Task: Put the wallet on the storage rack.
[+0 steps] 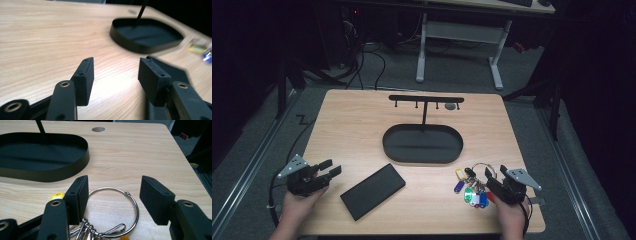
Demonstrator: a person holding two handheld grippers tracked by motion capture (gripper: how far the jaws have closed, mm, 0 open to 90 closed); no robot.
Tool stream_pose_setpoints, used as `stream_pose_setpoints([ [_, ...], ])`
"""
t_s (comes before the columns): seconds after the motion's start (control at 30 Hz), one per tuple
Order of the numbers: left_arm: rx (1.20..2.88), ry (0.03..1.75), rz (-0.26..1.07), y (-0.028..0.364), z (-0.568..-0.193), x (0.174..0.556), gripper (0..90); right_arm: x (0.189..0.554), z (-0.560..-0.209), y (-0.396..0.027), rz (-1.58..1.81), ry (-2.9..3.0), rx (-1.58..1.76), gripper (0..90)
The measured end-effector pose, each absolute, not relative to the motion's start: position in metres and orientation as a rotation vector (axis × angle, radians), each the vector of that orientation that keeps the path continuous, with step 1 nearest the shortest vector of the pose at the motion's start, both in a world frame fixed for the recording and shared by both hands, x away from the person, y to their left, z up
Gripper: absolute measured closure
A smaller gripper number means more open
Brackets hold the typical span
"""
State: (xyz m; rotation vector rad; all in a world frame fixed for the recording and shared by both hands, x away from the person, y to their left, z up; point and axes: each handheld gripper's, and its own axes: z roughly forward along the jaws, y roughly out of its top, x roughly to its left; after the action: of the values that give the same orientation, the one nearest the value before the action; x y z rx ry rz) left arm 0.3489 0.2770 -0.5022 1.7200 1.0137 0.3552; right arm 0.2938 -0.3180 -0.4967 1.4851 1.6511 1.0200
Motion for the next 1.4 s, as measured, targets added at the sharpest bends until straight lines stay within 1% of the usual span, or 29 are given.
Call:
stream_pose_setpoints([
  [0.13, 1.798, 0.985, 0.379, 0.268, -0.505, 0.348, 46.6, 0.293, -0.497, -0.318, 1.03, 1.669, 1.493, 41.7],
  [0.23, 1.808, 0.984, 0.38, 0.266, -0.506, 0.347, 46.6, 0.294, -0.497, -0.318, 1.037, 1.662, 1.486, 41.6],
  [0.97, 1.806, 0.978, 0.39, 0.266, -0.505, 0.345, 45.2, 0.296, -0.499, -0.316, 1.04, 1.706, 1.469, 41.7],
  [1.23, 1.813, 0.974, 0.396, 0.264, -0.507, 0.345, 43.1, 0.296, -0.5, -0.315, 1.037, 1.724, 1.466, 42.5],
  [1.4, 1.818, 0.971, 0.379, 0.264, -0.507, 0.345, 42.7, 0.297, -0.501, -0.316, 1.037, 1.725, 1.468, 42.4],
])
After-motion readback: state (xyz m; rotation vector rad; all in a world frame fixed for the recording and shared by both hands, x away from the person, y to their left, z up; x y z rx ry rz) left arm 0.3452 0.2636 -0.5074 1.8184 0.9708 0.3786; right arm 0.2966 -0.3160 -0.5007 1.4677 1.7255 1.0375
